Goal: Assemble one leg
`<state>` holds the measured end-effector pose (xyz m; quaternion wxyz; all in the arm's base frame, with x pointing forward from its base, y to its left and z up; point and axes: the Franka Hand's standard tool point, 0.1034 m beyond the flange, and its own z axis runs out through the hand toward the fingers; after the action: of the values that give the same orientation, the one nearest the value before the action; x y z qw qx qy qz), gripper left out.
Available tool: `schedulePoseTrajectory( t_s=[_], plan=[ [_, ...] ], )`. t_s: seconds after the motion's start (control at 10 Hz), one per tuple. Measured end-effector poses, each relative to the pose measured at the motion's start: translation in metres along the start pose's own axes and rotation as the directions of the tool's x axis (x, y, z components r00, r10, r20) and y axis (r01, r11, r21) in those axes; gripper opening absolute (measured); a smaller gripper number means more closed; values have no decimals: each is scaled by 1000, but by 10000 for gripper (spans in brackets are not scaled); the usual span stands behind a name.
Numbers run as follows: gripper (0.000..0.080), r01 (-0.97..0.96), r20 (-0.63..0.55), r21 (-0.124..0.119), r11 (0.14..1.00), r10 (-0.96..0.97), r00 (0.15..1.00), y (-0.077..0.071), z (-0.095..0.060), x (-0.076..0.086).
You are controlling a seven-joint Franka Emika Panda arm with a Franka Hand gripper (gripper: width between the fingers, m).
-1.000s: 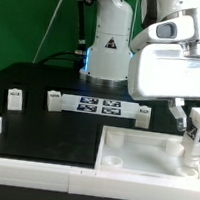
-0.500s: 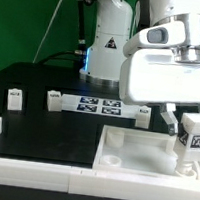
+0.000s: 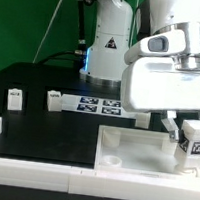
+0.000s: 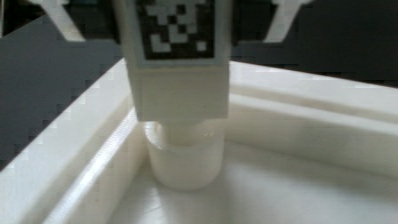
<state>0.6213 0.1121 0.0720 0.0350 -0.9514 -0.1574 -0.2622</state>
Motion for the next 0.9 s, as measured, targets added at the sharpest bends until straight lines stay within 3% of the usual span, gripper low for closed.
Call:
schedulePoseTrajectory(
  t_s=[0.6,0.8,0.9],
  plan=[
    [291,-7,-40,-12,1000,6,999,4,1,2],
    [529,-7,-40,-12,1000,6,999,4,1,2],
    [612,-7,-39,-12,1000,6,999,4,1,2]
  ],
)
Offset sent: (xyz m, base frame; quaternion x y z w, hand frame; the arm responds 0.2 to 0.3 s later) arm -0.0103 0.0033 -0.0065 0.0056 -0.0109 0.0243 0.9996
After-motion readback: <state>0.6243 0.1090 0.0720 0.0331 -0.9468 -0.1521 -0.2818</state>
